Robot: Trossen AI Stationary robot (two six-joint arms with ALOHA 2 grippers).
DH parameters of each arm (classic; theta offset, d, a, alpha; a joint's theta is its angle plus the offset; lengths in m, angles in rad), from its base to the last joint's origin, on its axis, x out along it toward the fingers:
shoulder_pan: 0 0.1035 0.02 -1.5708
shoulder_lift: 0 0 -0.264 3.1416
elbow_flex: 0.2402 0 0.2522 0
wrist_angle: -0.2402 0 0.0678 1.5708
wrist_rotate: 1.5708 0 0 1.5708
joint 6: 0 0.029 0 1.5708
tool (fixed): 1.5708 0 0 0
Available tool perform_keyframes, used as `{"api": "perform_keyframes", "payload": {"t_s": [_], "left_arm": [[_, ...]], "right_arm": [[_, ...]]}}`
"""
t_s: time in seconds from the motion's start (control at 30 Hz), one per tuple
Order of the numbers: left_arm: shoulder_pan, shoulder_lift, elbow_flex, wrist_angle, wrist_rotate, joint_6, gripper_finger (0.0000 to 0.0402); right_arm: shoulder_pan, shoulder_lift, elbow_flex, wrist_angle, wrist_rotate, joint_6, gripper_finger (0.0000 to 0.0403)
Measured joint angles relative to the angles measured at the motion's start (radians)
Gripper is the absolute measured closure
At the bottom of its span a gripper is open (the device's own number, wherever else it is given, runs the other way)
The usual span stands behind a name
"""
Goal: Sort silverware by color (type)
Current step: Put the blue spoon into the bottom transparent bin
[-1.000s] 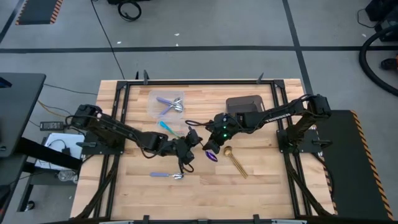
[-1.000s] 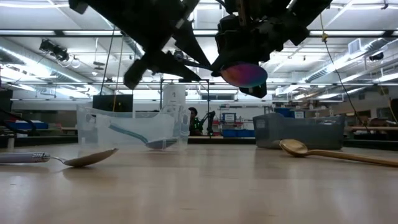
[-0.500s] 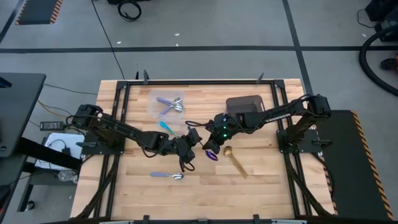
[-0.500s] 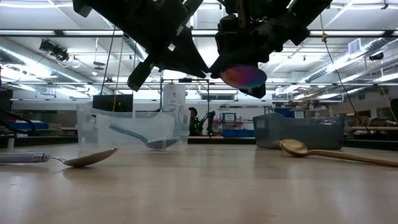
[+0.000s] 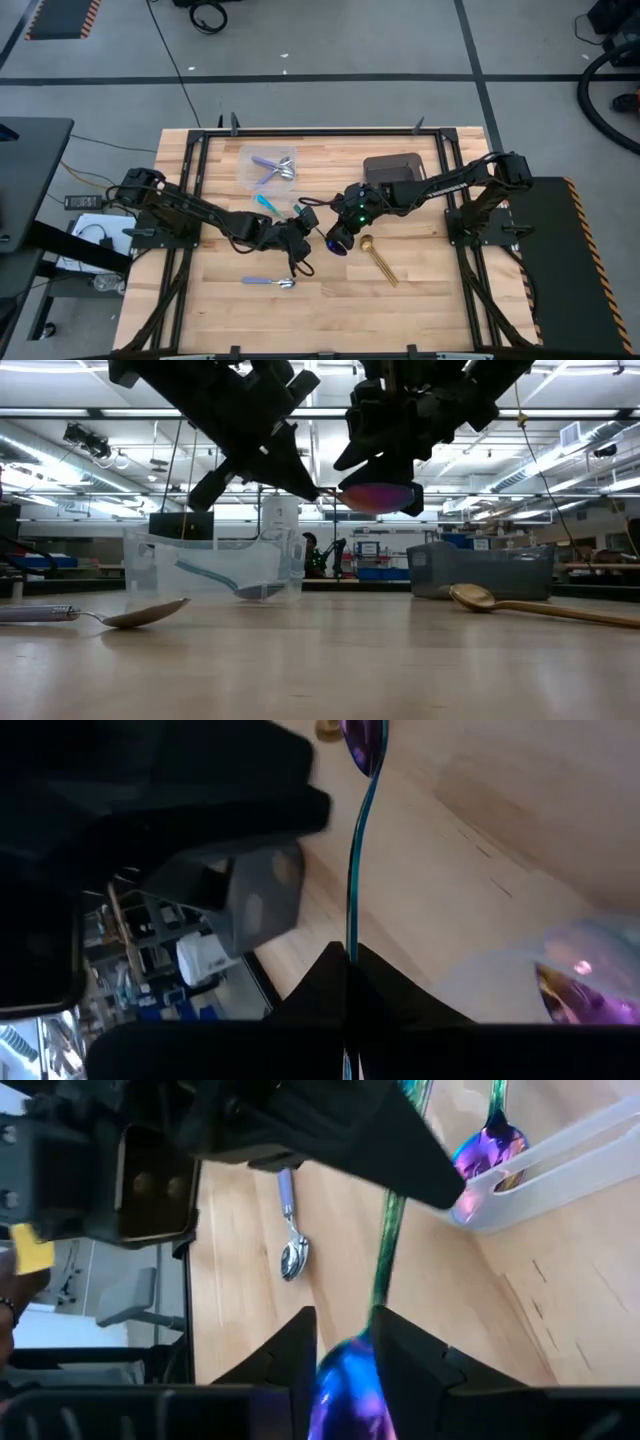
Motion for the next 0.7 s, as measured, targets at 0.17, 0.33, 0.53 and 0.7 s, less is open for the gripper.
{"api": "perform_keyframes", "payload": {"t_s": [0.17, 0.33, 0.53, 0.7], "left_arm": [[-0.020, -0.017, 0.000, -0.068, -0.003, -0.106, 0.0392], [-0.033, -0.082, 0.000, -0.152, -0.042, -0.184, 0.0393], [-0.045, -0.172, 0.000, -0.291, -0.071, -0.264, 0.0393], [-0.051, -0.194, -0.006, -0.441, -0.095, -0.382, 0.0393]], "right_arm": [[0.004, 0.000, 0.000, -0.001, -0.001, -0.023, 0.0274], [0.024, 0.000, 0.000, -0.007, 0.020, -0.068, 0.0271], [0.037, -0.003, 0.003, 0.003, 0.036, -0.100, 0.0272], [0.058, -0.018, 0.000, -0.011, 0.084, -0.140, 0.0273]]}}
